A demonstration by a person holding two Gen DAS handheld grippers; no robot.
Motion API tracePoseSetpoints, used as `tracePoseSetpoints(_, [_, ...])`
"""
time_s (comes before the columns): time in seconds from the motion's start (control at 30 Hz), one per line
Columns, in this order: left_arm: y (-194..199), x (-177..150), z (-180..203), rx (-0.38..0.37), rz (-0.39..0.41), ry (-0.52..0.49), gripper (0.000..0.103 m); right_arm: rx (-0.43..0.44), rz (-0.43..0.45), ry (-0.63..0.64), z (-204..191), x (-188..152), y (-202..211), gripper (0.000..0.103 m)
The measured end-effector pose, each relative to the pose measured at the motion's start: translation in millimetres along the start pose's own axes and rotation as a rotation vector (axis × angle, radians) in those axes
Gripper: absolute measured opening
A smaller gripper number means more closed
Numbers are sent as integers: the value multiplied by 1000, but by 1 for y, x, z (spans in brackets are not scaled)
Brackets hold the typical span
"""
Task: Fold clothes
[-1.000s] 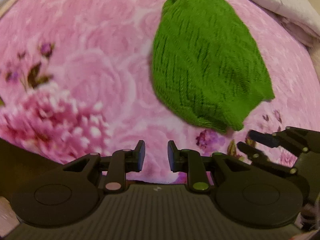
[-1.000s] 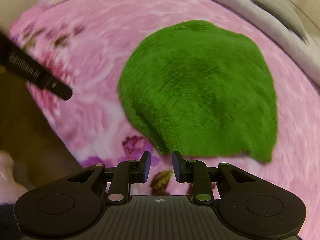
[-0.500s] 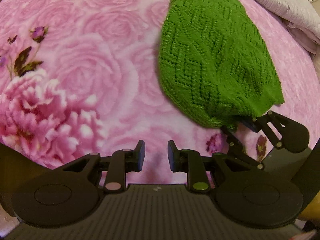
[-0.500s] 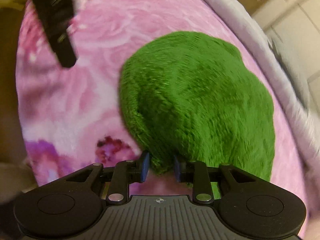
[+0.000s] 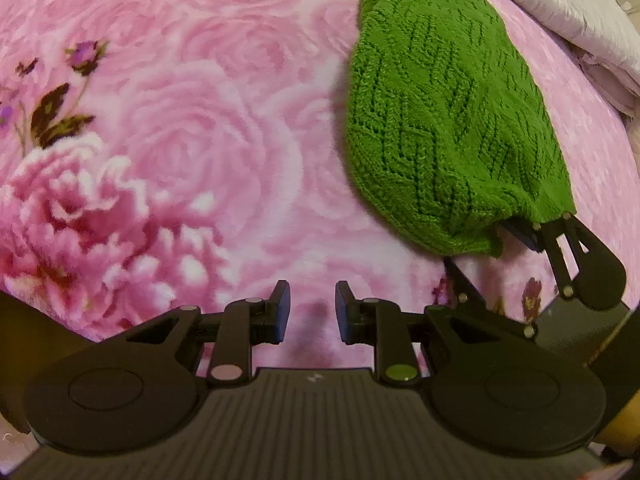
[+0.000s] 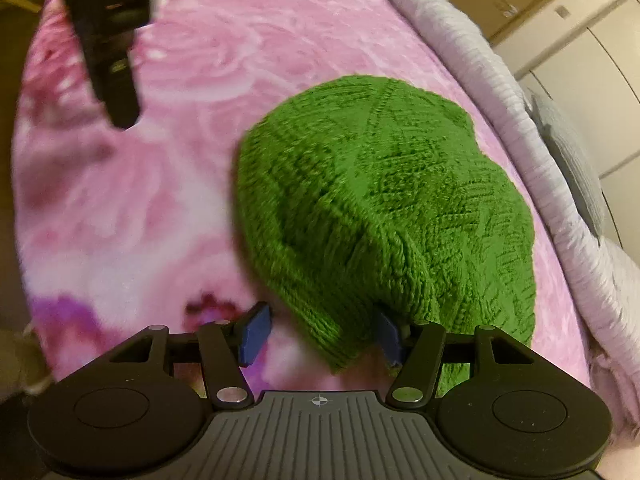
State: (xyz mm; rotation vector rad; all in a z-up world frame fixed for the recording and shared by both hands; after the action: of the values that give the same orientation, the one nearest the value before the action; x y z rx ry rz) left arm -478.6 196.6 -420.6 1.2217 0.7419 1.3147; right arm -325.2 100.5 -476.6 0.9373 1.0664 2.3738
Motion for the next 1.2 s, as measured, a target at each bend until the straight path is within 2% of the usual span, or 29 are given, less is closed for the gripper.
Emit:
tracePoseSetpoints(0.03, [0, -1, -1, 1, -1, 4, 19, 10, -3, -25, 0, 1, -3, 49])
tracePoseSetpoints(0.07, [0, -3, -3, 2, -1, 8, 19, 35, -10, -61, 0, 2, -2, 30])
tracePoseSetpoints(0.13, [5, -1, -1, 1, 7, 7, 19, 76, -24, -136, 6, 2, 3, 9])
tracePoseSetpoints(0.23, [13, 2, 1, 0, 20, 7, 19, 147, -47, -262, 16, 3, 12, 6])
tracePoseSetpoints(0.47, [38, 14, 5, -13, 55, 20, 19, 580, -105, -921, 60, 8, 71, 5])
tracePoseSetpoints(0.53, [50, 22, 6, -31, 69, 35, 19, 646, -79, -1060, 81, 21, 90, 5])
tracePoseSetpoints(0.67, [83, 47, 4, -76, 107, 46, 19, 738, 63, -1314, 146, 68, 127, 5])
tracePoseSetpoints(0.87, [150, 107, -4, -124, 213, 0, 19, 835, 394, -1559, 246, 166, 183, 5])
tracePoseSetpoints(0.97, [183, 136, -6, -133, 277, -24, 19, 864, 555, -1624, 294, 210, 211, 5])
tracePoseSetpoints(1.07, [213, 161, -10, -134, 345, -31, 19, 886, 709, -1629, 344, 240, 243, 5])
tracePoseSetpoints(1.13, [229, 171, -11, -139, 383, -15, 19, 904, 810, -1620, 371, 255, 266, 5])
tracePoseSetpoints(1.2, [246, 181, -12, -144, 420, 1, 18, 890, 909, -1599, 399, 256, 291, 5])
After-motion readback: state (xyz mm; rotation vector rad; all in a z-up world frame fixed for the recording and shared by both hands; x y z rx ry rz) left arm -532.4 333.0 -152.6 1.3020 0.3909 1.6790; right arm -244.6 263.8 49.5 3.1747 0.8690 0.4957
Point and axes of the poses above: each gripper's, at about its wrist camera, not at the fingertips, and y roughly against the way its jaws point, z to its right, x to its top, the point moved 10 cm from there along -y, roughly the way its jaws point, and after that the axes turned 1 degree about z, right-handed, at the moved point
